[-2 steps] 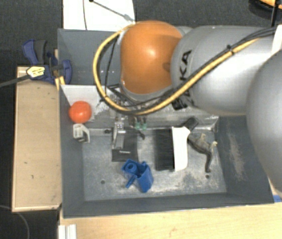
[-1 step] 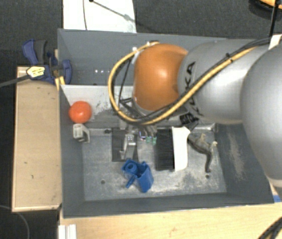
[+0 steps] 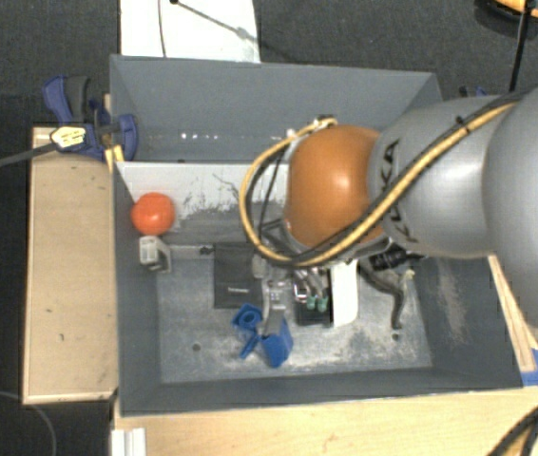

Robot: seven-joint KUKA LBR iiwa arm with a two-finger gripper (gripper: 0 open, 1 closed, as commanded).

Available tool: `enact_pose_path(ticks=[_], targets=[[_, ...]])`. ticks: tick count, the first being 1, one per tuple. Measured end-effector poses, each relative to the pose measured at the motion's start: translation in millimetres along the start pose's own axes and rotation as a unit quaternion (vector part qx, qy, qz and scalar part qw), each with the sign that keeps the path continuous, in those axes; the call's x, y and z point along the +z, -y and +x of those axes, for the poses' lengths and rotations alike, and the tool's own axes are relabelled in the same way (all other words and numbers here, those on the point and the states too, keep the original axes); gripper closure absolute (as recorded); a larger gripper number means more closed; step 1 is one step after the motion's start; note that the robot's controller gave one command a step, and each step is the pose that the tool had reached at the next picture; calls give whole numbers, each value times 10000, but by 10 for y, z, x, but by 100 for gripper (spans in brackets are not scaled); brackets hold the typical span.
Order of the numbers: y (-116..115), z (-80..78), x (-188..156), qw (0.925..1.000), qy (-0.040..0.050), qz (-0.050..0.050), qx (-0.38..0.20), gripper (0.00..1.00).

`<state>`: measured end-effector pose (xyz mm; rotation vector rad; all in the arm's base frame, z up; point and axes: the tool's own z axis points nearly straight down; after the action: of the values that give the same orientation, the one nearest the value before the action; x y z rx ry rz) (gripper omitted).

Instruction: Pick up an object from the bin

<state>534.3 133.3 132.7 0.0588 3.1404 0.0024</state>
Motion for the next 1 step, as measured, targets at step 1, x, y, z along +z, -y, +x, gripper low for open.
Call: enact_pose_path(ticks=[1], targets=[[-8,-80,241,9962,38,-22,865,0]])
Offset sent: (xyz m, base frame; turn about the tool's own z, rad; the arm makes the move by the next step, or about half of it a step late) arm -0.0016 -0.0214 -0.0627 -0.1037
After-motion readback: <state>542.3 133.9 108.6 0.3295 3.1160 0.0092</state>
